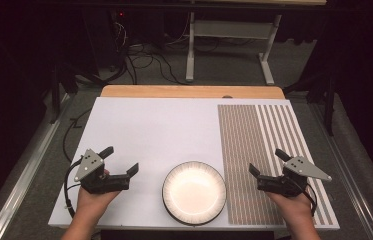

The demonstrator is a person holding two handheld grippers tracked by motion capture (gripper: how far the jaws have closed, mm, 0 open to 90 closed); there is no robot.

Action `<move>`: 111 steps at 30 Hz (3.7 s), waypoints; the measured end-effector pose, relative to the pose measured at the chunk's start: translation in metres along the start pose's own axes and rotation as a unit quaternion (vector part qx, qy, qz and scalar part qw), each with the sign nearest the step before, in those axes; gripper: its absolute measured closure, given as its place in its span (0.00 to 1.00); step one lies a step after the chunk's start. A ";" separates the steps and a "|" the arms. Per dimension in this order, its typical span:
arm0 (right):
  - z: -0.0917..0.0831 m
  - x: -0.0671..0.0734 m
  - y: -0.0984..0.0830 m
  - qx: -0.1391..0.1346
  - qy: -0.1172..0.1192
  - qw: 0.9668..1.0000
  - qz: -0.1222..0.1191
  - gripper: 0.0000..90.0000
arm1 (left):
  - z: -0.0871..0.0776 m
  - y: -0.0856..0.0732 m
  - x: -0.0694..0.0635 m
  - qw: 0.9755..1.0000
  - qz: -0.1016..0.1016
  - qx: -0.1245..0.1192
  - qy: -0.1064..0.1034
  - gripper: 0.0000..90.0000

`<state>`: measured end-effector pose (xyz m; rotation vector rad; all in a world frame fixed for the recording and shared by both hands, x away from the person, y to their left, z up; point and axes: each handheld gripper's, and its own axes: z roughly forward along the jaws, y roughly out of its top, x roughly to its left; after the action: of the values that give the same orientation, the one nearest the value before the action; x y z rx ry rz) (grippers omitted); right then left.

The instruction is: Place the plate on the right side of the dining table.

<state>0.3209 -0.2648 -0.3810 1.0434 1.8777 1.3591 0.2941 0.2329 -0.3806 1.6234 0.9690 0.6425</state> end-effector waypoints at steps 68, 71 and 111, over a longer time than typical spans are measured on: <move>0.004 0.040 0.010 0.105 0.112 0.987 -0.042 1.00 | 0.001 0.003 -0.012 1.000 0.001 -0.004 -0.014 0.01; 0.006 0.043 0.010 0.108 0.109 0.987 -0.047 1.00 | 0.001 0.003 -0.012 1.000 0.003 -0.004 -0.014 0.01; 0.019 0.065 -0.001 0.198 0.195 0.955 -0.104 1.00 | 0.005 0.001 -0.016 1.000 0.010 0.000 -0.019 0.01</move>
<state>0.3023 -0.2000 -0.3885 0.7581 2.5522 1.1512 0.2902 0.2169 -0.3794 1.6410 0.9260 0.6232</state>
